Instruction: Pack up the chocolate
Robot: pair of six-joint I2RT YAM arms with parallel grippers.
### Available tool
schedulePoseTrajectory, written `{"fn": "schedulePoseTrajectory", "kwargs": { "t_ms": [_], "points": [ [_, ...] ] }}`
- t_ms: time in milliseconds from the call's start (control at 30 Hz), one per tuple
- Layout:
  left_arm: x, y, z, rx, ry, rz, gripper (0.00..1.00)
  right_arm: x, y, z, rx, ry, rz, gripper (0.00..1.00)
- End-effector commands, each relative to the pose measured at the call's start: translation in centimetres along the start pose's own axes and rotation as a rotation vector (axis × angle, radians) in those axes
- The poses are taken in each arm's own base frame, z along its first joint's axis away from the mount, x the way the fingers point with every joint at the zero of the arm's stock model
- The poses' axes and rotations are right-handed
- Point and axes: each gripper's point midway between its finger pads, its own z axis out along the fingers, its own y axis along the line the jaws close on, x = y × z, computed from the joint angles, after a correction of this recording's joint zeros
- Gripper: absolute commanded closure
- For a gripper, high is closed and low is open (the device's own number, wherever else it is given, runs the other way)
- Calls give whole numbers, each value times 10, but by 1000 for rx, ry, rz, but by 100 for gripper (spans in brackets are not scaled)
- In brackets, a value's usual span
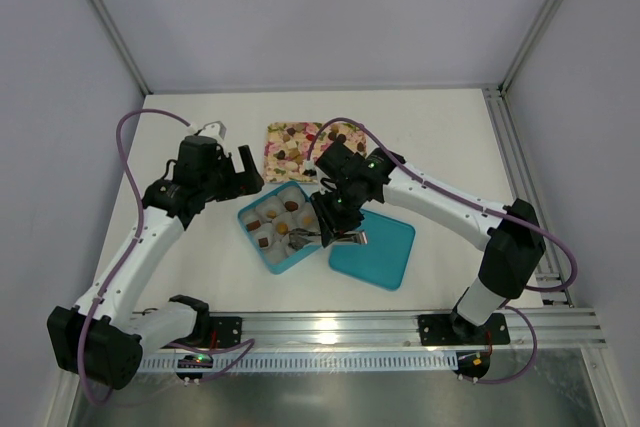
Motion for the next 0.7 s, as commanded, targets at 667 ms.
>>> {"fn": "schedulePoseTrajectory", "kwargs": {
  "t_ms": [667],
  "points": [
    [-8,-3,-7,11,-39,8,0,-57,15,-40,-26,-161,-39,64]
  ]
}}
